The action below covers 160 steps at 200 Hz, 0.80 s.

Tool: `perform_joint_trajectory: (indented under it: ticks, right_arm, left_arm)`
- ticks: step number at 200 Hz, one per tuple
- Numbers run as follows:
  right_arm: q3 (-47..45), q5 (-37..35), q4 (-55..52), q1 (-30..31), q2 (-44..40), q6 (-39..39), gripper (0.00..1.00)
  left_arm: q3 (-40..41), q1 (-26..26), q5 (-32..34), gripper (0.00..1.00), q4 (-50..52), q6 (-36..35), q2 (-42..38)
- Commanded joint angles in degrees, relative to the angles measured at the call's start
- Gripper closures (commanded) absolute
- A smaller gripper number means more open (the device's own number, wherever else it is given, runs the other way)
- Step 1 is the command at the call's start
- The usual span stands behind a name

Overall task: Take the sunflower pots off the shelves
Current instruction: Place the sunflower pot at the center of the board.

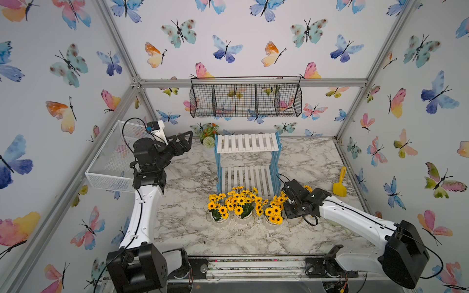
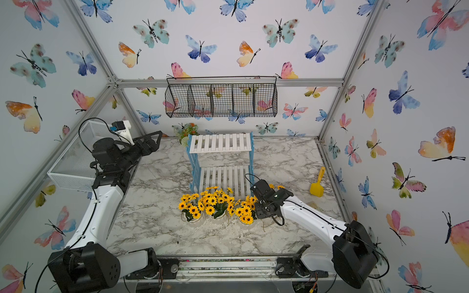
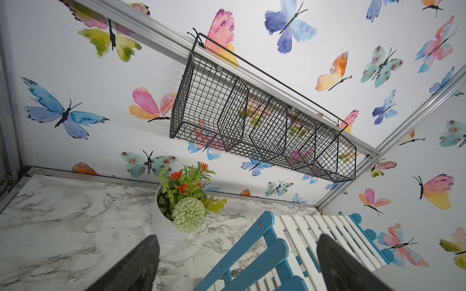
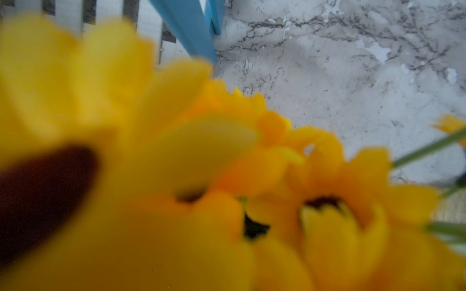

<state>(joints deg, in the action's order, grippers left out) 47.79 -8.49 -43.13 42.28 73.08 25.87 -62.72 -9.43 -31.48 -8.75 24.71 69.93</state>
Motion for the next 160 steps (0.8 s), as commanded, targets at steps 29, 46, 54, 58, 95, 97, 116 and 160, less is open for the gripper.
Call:
perform_joint_trajectory:
  ticks: [29,46,54,58,95,97,116,160]
  right_arm:
    - [1.4,1.9,-1.5,-0.3,-2.1,0.0,0.68]
    - [1.8,2.2,-1.8,-0.3,-2.5,0.0,0.64]
    - [2.0,2.2,-1.9,-0.3,-2.8,-0.1,0.62]
    - [2.2,2.3,-2.1,-0.3,-2.9,-0.1,0.62]
    - [5.4,2.2,-4.0,-0.3,-4.9,0.0,0.51]
    - [5.6,2.2,-4.2,-0.3,-5.1,-0.1,0.5]
    - [9.6,2.3,-6.7,-0.3,-6.8,-0.1,0.34]
    - [15.3,2.4,-6.3,-0.3,-12.5,-2.1,0.02]
  left_arm:
    - [1.0,-0.6,-1.6,0.03,-1.5,0.3,0.2]
    - [1.0,-0.6,-1.6,0.03,-1.5,0.3,0.1]
    - [1.0,-0.6,-1.6,0.03,-1.5,0.3,0.1]
    - [1.0,-0.6,-1.6,0.03,-1.5,0.3,0.0]
    - [1.0,-0.6,-1.6,0.03,-1.5,0.2,0.0]
    - [1.0,-0.6,-1.6,0.03,-1.5,0.2,0.0]
    - [0.7,-0.6,-1.6,0.03,-1.5,0.2,0.1]
    - [0.5,-0.8,-1.8,0.03,-1.6,0.3,0.2]
